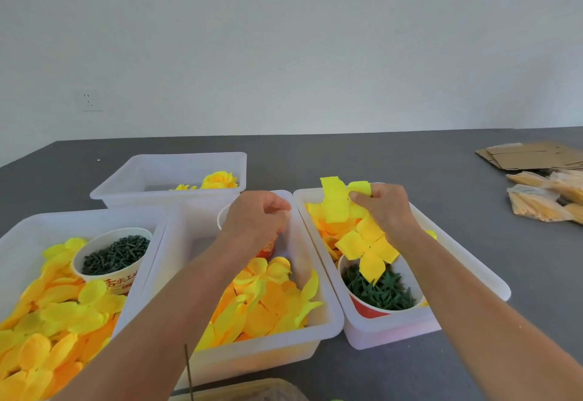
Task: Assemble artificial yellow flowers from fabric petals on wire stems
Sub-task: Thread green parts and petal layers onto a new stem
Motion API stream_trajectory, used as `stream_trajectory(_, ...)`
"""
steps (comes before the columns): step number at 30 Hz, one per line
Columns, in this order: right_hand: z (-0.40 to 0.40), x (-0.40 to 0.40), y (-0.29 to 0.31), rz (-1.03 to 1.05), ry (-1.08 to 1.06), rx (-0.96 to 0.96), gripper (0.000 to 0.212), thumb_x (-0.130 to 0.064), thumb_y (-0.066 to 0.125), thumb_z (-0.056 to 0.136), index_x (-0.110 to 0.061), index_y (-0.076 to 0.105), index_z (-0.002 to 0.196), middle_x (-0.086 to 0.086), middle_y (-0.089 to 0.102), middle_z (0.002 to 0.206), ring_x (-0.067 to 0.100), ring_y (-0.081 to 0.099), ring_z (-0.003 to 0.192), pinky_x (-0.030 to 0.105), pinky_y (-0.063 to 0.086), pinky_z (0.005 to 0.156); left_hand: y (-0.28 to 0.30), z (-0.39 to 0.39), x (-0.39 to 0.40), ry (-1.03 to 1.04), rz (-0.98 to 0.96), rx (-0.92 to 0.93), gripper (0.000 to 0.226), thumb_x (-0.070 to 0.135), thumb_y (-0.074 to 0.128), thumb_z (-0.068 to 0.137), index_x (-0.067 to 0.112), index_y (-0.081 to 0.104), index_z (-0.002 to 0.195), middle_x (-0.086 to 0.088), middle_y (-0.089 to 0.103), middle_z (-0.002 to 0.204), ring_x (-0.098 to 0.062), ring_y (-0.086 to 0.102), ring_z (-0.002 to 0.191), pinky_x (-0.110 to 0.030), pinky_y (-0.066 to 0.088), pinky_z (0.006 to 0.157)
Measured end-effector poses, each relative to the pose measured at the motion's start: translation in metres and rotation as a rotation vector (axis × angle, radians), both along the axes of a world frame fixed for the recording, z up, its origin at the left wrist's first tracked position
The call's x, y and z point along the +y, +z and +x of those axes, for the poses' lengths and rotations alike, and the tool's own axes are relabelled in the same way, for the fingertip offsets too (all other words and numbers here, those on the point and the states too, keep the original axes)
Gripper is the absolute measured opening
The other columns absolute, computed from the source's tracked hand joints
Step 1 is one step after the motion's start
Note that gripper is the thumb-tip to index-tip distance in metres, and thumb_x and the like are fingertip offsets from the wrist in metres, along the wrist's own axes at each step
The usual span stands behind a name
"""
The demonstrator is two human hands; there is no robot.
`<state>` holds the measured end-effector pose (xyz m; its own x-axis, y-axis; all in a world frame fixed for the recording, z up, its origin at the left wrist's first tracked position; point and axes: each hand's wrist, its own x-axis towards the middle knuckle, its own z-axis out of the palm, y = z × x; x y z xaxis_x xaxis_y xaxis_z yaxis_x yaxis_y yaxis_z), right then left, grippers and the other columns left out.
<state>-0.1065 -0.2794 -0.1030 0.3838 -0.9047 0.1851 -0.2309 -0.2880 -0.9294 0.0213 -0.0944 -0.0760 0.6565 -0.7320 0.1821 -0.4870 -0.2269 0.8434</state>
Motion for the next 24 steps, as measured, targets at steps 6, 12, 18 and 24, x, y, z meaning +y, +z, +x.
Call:
stream_trajectory(6, -0.002, 0.027, 0.015, -0.514, 0.092, -0.093, 0.012, -0.005, 0.074, 0.076, -0.016, 0.075, 0.081, 0.001, 0.069, 0.080, 0.012, 0.054, 0.083, 0.016, 0.042, 0.074, 0.008, -0.005, -0.012, -0.099, -0.029, 0.364, 0.026, 0.034, 0.056, 0.093, 0.011, 0.063, 0.100, -0.008, 0.072, 0.089, -0.018, 0.070, 0.074, -0.026, 0.058, 0.065)
stream_trajectory(12, 0.003, 0.052, 0.013, -0.860, 0.278, 0.040, 0.029, 0.012, 0.067, 0.067, -0.012, 0.077, 0.081, 0.011, 0.067, 0.084, 0.029, 0.058, 0.090, 0.046, 0.047, 0.078, 0.012, -0.011, -0.030, -0.157, -0.022, 0.656, 0.032, 0.038, 0.057, 0.091, 0.008, 0.057, 0.104, -0.012, 0.072, 0.086, -0.025, 0.071, 0.074, -0.026, 0.056, 0.059)
stream_trajectory(18, 0.000, 0.055, 0.005, -0.948, 0.321, 0.062, 0.025, 0.010, 0.071, 0.070, -0.011, 0.077, 0.081, 0.006, 0.070, 0.099, 0.032, 0.054, 0.097, 0.041, 0.047, 0.081, 0.003, -0.010, -0.031, -0.069, -0.154, 0.728, 0.019, -0.007, 0.064, 0.081, 0.004, 0.061, 0.096, -0.016, 0.064, 0.089, -0.022, 0.064, 0.070, -0.023, 0.056, 0.055)
stream_trajectory(24, -0.007, 0.055, 0.014, -0.067, 0.316, -0.155, 0.038, 0.014, 0.051, 0.082, -0.015, 0.072, 0.094, 0.006, 0.060, 0.119, 0.016, 0.056, 0.105, 0.036, 0.046, 0.087, 0.001, -0.009, -0.031, -0.005, -0.219, 0.534, 0.021, -0.008, 0.068, 0.078, 0.009, 0.064, 0.090, -0.015, 0.065, 0.093, -0.024, 0.065, 0.078, -0.026, 0.058, 0.060)
